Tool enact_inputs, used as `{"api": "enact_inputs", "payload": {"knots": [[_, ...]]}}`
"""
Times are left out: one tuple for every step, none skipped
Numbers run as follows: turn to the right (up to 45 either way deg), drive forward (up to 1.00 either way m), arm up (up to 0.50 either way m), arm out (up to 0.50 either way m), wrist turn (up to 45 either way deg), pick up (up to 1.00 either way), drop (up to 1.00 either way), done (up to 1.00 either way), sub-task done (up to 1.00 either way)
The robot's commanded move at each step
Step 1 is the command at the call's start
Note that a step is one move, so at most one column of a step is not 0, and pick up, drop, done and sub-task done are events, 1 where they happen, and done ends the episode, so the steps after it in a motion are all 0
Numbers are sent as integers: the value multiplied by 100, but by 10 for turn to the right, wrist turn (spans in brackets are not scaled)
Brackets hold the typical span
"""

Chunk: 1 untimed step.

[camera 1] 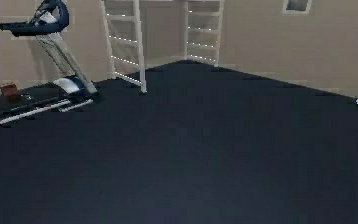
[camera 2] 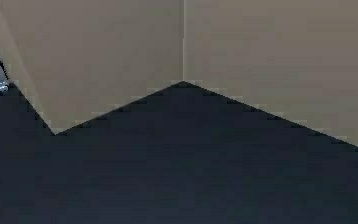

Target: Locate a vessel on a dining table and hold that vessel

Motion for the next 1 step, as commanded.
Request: {"api": "enact_inputs", "payload": {"knots": [[-30,0,0,0,0,0,0,0,0]]}}
